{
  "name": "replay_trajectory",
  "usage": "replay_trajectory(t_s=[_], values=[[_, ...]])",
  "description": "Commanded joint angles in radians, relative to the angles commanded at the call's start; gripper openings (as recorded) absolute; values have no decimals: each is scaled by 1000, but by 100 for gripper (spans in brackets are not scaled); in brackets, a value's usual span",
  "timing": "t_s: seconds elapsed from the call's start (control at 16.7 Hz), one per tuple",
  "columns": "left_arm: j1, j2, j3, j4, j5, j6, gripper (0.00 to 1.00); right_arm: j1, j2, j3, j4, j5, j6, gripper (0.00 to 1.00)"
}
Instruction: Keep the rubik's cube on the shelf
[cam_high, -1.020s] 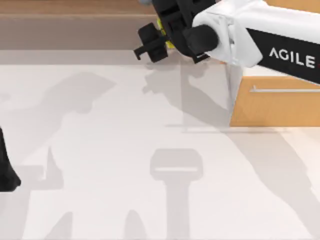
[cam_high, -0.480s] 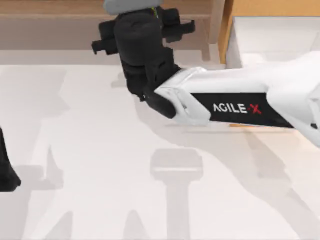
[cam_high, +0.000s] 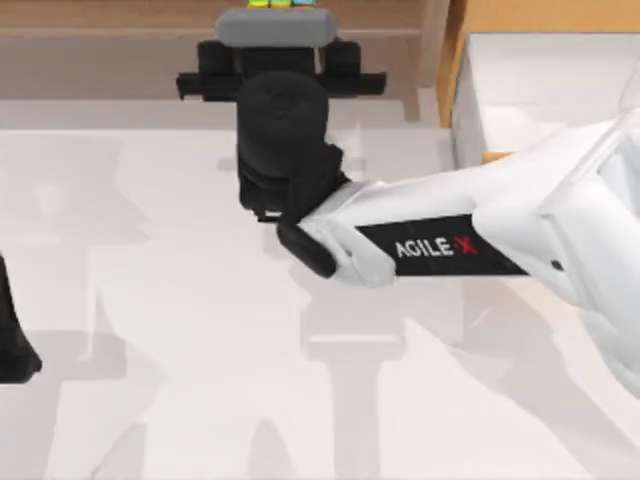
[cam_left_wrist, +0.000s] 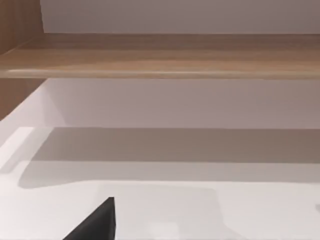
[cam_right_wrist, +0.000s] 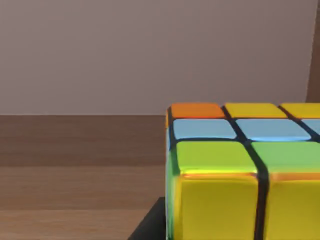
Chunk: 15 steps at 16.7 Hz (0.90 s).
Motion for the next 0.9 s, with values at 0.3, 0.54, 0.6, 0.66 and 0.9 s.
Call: replay_trajectory(t_s=[0.3, 0.54, 0.6, 0.66, 0.9], values=[[0, 0, 0, 0, 0, 0, 100, 0, 1, 0, 6, 2, 0, 0], [0, 0, 0, 0, 0, 0, 100, -13, 13, 39, -14, -8, 2, 0], [0, 0, 0, 0, 0, 0, 100, -20, 25, 69, -28, -14, 3, 0], [0, 0, 0, 0, 0, 0, 100, -27, 41, 105, -46, -22, 3, 0], [0, 0, 0, 0, 0, 0, 100, -69, 129, 288, -141, -64, 8, 0]])
